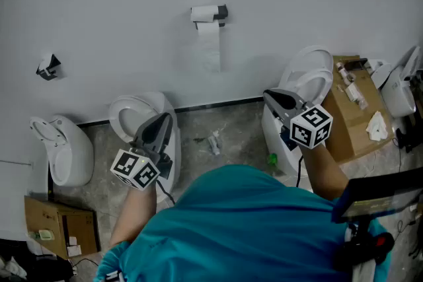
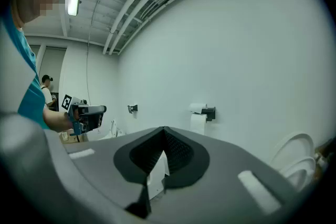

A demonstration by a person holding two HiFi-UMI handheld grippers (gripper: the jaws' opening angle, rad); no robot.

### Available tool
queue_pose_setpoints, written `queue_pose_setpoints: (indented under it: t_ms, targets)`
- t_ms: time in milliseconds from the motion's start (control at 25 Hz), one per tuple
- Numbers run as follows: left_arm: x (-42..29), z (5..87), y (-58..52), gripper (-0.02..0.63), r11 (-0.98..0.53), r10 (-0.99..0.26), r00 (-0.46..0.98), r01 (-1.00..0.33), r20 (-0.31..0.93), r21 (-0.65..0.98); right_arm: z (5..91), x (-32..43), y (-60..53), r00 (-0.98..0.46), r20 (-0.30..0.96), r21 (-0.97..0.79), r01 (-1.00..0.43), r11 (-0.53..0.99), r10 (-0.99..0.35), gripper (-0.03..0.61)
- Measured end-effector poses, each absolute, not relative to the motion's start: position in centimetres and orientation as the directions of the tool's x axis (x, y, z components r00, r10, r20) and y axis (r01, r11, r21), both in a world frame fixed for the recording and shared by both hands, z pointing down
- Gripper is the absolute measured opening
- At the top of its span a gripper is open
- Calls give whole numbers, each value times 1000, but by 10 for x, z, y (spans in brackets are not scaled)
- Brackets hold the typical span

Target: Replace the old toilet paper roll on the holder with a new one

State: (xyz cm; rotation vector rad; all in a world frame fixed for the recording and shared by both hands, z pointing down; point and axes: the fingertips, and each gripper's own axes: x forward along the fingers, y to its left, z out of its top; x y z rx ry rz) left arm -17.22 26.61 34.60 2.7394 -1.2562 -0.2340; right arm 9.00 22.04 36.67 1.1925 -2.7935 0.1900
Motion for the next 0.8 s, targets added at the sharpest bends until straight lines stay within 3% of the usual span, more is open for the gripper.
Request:
queue_pose_setpoints:
  t_ms: [800]
  targets:
    - [-137, 340, 236, 11, -622, -782, 620, -769, -65, 145, 358, 120, 176, -717, 101, -81, -697, 713, -690, 3]
